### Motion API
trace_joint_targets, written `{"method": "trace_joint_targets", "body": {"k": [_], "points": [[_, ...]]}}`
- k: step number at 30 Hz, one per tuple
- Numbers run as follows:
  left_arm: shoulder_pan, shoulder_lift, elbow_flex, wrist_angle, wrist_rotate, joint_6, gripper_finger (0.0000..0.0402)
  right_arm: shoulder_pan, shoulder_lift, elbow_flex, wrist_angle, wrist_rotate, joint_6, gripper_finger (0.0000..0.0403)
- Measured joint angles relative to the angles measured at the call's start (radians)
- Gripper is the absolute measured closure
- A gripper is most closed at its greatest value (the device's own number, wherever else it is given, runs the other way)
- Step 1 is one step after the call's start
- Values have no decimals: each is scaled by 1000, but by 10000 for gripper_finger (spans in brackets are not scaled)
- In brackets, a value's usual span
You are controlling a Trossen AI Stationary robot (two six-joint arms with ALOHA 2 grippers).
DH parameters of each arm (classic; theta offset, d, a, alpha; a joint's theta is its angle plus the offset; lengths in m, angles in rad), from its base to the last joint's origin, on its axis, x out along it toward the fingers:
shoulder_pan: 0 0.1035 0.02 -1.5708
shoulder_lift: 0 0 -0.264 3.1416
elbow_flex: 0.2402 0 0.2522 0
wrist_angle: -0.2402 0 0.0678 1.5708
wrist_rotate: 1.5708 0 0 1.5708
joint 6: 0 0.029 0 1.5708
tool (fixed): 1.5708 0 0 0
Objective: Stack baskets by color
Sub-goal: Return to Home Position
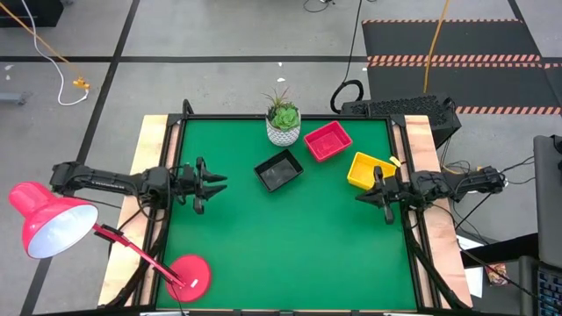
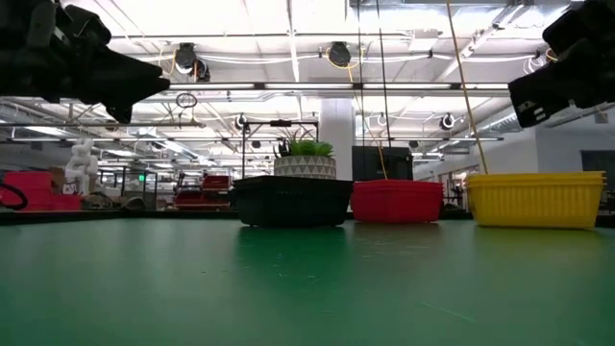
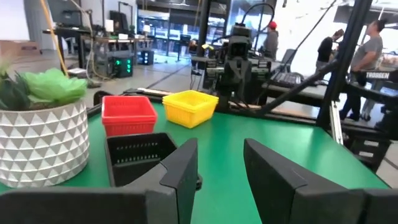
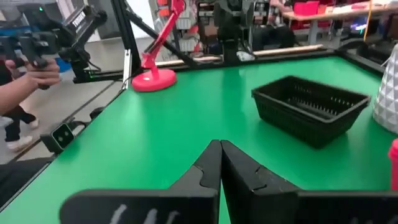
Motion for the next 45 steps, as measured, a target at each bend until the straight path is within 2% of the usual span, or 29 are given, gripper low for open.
{"method": "trace_joint_targets", "body": {"k": [9, 14, 15, 22, 33, 45], "points": [[-7, -10, 0, -158, -1, -18, 271, -1, 2, -5, 51, 11, -58, 403], [-7, -10, 0, -158, -7, -48, 271, -2, 3, -131, 398, 26, -86, 403], [-7, -10, 0, -155, -7, -49, 271, -2, 5, -124, 424, 30, -97, 403], [-9, -9, 0, -222, -22, -38, 271, -6, 3, -127, 447, 34, -136, 403], [-9, -9, 0, -221, -26, 47, 270, -26, 5, -130, 422, 31, -218, 403], [-9, -8, 0, -222, -26, 64, 270, -26, 5, -131, 369, 30, -179, 403]]}}
